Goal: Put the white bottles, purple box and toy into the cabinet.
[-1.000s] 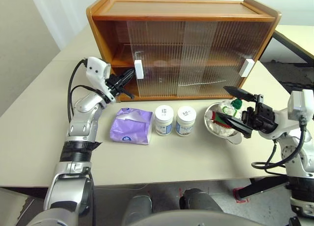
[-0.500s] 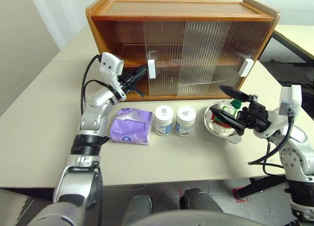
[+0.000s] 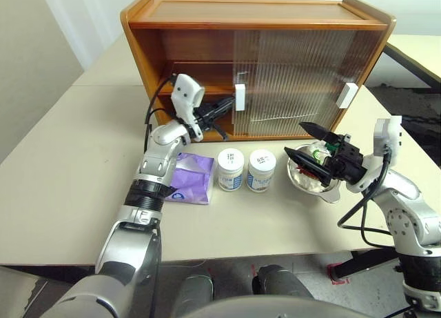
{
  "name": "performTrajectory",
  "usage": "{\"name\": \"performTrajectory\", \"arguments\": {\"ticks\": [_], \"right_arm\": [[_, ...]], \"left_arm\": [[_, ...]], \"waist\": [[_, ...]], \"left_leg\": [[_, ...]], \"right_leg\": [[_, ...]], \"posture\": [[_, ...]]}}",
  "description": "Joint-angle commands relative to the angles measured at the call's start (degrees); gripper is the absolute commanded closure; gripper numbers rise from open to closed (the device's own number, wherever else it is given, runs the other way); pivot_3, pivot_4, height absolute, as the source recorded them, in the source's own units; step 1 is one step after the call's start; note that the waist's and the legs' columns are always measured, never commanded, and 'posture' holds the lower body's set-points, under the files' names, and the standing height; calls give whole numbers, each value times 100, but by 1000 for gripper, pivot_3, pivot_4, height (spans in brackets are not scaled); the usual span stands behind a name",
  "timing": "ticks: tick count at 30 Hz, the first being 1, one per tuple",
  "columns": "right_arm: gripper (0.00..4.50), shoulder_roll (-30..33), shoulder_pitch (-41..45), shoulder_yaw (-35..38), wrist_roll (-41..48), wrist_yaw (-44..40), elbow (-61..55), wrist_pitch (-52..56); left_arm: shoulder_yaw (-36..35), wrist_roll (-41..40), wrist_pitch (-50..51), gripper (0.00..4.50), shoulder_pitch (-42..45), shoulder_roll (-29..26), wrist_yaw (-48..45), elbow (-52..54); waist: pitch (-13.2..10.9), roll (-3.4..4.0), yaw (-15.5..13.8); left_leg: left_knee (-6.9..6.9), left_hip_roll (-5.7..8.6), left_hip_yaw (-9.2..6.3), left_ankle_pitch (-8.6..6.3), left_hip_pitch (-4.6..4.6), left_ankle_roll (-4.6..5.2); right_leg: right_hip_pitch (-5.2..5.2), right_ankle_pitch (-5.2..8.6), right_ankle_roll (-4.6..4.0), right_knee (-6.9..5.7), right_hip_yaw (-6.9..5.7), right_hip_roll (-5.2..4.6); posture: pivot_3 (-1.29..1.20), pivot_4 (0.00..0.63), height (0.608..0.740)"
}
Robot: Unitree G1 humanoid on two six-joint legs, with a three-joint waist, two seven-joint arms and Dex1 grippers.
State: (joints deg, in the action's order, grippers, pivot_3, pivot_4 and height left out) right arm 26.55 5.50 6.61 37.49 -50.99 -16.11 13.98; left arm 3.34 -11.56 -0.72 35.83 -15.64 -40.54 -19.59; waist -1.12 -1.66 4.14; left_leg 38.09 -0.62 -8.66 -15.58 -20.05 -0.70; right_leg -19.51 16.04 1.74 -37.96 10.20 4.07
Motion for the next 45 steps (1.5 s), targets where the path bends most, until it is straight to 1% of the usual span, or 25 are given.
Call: {"name": "performTrajectory", "arguments": {"ticks": [1,8,15,17,19,20,21,22,23,27,29,32,33,40,42,45], "right_arm": [[0,-44,-38,11,60,20,-79,13],[0,-102,-124,81,162,-251,95,-124],[0,-109,-249,55,157,-467,130,-237],[0,-121,-248,33,152,-462,115,-231],[0,-115,-211,-8,119,-500,162,-247],[0,-113,-195,-18,110,-516,187,-256],[0,-96,-185,-31,99,-579,218,-280],[0,-78,-178,-44,94,-642,247,-301],[0,-66,-173,-52,89,-689,266,-315],[0,-4,-89,-51,60,-897,473,-354],[0,15,-30,-53,46,-977,566,-368],[0,39,58,-93,14,-1094,665,-377],[0,43,87,-111,5,-1125,684,-371],[0,97,233,-164,-22,-1279,726,-313],[0,117,270,-159,-28,-1281,742,-305],[0,140,289,-162,-29,-1278,743,-294]], "left_arm": [[51,87,-119,4462,187,72,-38,-270],[84,170,-362,4462,705,196,-173,-811],[-141,84,-370,4462,689,46,-155,-833],[-254,-34,-269,4462,603,-80,-225,-694],[-370,-412,209,4462,268,-497,-734,-106],[-384,-538,394,4059,140,-656,-915,122],[-447,-699,603,3889,-16,-836,-1057,399],[-514,-821,774,3568,-133,-972,-1120,607],[-563,-908,904,3233,-210,-1057,-1143,755],[-793,-1245,1627,1864,-769,-1738,-1406,1504],[-912,-1416,1972,1175,-1043,-2075,-1549,1799],[-1084,-1633,2462,187,-1403,-2544,-1700,2163],[-1143,-1685,2663,19,-1515,-2721,-1721,2255],[-1349,-1982,4329,19,-2190,-3793,-1709,2546],[-1447,-2144,4795,19,-2369,-3841,-1571,2563],[-1529,-2369,5149,19,-2556,-3792,-1535,2658]], "waist": [[0,0,30],[0,0,28],[-1,0,57],[-1,0,80],[0,3,136],[1,3,180],[1,3,206],[2,4,216],[2,4,214],[4,7,173],[4,8,153],[7,12,126],[9,14,108],[26,39,77],[39,57,74],[42,62,47]], "left_leg": [[0,0,0,-1,0,2],[3,7,-8,-2,-4,4],[27,16,-16,-7,-10,13],[28,16,-16,-7,-7,13],[26,16,-16,-7,-7,13],[21,15,-16,-8,-6,13],[14,14,-15,-8,-5,14],[10,14,-15,-8,-5,13],[5,15,-15,-8,-6,13],[1,13,-17,-8,-33,12],[0,11,-18,-8,-43,11],[-5,6,-23,-7,-56,10],[-5,3,-23,-7,-61,9],[-16,-13,-21,0,-80,-3],[-25,-20,-14,3,-80,-10],[-28,-28,-16,7,-79,-19]], "right_leg": [[0,0,1,1,0,0],[4,3,11,7,0,-4],[14,6,18,12,-1,-10],[18,6,18,11,-1,-9],[17,6,17,11,-1,-8],[14,6,16,11,-1,-7],[11,7,14,11,-1,-7],[10,9,11,11,-2,-6],[7,11,9,11,-2,-6],[-21,13,2,11,-4,-7],[-34,-12,-47,10,-4,-9],[-54,-19,-67,9,-4,-9],[-60,-21,-71,8,-6,-9],[-106,-30,-112,-17,-21,-8],[-117,-36,-124,-18,-22,-7],[-126,-42,-136,-20,-21,-7]], "posture": [[-134,0,740],[-141,0,740],[-148,0,740],[-146,0,740],[-146,0,740],[-146,0,740],[-131,0,740],[-131,0,740],[-131,0,740],[-113,0,740],[-105,0,740],[-97,0,740],[-91,0,740],[-83,0,740],[-81,0,740],[-80,0,740]]}}
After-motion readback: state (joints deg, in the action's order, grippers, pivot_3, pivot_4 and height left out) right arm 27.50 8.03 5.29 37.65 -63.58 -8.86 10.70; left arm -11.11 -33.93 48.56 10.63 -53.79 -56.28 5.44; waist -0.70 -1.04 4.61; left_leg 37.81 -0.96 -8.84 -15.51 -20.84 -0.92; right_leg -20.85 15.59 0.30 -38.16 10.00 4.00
